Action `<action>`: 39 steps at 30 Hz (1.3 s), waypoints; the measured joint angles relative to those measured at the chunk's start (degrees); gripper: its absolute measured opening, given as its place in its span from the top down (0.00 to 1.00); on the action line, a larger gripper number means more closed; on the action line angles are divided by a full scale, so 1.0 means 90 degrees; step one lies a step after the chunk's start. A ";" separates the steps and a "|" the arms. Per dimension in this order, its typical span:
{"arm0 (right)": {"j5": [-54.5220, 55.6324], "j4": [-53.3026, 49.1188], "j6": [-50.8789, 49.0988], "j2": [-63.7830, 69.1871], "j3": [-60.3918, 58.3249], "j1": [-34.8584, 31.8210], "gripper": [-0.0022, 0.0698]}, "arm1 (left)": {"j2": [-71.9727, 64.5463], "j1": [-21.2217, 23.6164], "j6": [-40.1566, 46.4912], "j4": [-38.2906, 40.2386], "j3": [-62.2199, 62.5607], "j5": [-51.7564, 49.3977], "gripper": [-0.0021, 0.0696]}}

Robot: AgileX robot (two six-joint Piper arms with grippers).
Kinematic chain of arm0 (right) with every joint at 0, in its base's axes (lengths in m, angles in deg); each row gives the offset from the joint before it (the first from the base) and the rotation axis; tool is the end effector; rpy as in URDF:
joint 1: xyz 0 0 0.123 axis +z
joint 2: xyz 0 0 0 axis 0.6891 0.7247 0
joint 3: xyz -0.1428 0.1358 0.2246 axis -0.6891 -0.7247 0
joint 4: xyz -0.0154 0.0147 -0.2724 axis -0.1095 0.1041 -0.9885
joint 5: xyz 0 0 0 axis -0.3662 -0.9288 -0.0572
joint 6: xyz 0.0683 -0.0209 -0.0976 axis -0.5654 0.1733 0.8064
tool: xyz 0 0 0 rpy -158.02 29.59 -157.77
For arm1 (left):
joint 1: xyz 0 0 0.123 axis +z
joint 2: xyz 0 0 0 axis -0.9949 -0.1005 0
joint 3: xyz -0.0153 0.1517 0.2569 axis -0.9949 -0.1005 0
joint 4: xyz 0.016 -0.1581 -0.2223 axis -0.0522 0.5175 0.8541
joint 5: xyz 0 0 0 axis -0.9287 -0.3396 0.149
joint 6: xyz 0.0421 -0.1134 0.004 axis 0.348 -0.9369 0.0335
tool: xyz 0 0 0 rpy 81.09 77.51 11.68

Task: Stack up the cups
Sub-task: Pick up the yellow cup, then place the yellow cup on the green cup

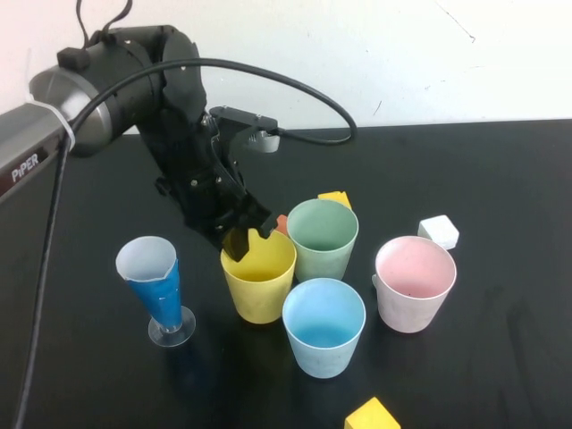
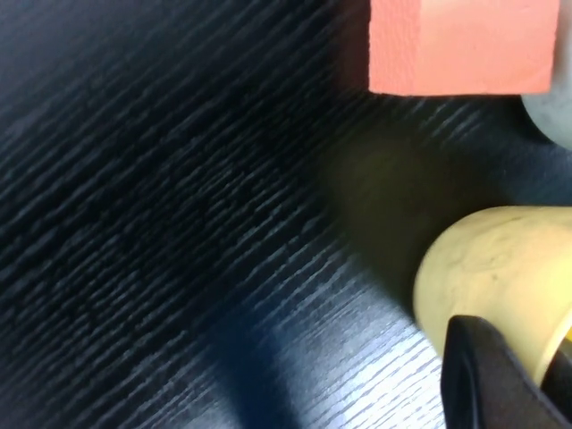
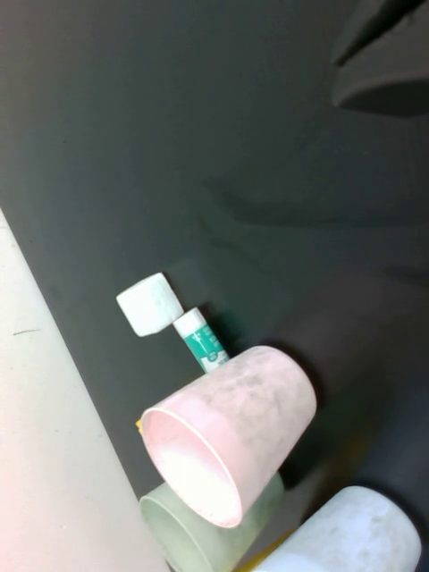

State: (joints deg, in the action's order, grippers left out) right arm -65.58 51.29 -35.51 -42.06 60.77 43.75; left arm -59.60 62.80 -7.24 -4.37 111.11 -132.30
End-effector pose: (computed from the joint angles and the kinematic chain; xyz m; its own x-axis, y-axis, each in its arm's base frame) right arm 0.0885 0.0218 0.1670 -0.3038 0.3975 -0.8659 -0.0562 0.8998 0.4328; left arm 0.4037 -0.1845 0.2548 -0.8295 0.5003 -0.2484 0.5440 0.8243 -0.1565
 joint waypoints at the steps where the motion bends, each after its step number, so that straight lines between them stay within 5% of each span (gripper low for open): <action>1: 0.0000 0.0000 0.0000 0.0000 0.0000 0.0000 0.97 | -0.0012 0.0000 0.0000 0.0013 0.0000 0.0000 0.95; 22: 0.0000 0.0029 0.0061 0.0000 0.0000 0.0000 0.97 | 0.1811 -0.0066 -0.0295 0.0589 0.0278 0.0088 0.96; 39: 0.0010 0.0042 0.0071 0.0000 0.0000 0.0000 0.97 | 0.0380 -0.0526 -0.0707 0.0189 0.0332 0.1113 0.96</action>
State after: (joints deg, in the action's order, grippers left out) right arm -65.49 51.67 -34.87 -42.06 60.77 43.75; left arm -56.18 58.07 -13.60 -2.67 114.10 -122.29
